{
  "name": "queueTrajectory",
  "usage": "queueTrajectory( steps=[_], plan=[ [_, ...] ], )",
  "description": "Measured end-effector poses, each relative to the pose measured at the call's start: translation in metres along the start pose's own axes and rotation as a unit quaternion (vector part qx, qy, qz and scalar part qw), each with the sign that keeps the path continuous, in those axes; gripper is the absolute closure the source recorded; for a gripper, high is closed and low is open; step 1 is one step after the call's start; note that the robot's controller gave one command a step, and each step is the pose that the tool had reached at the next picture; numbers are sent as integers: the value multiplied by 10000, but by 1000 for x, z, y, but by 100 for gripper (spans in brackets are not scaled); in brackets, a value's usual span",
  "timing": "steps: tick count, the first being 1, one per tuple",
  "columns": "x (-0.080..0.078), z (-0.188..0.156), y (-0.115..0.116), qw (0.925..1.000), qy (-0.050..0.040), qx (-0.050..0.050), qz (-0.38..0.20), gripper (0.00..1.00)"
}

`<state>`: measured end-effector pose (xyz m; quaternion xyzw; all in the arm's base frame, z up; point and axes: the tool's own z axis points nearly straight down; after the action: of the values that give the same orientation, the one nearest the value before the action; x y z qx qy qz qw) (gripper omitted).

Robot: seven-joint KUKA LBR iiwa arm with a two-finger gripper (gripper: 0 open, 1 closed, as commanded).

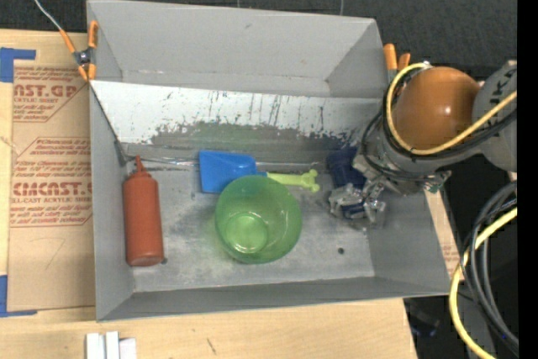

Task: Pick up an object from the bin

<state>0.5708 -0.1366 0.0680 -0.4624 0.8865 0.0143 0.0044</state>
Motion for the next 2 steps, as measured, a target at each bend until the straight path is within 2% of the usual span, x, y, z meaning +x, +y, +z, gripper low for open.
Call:
queueTrajectory(
  steps=[1, 2],
  plan=[
    [-6, -51, 5, 10000, -13, 8, 43, 100],
    [2, -98, 7, 9997, -14, 21, -240, 100]
  ],
)
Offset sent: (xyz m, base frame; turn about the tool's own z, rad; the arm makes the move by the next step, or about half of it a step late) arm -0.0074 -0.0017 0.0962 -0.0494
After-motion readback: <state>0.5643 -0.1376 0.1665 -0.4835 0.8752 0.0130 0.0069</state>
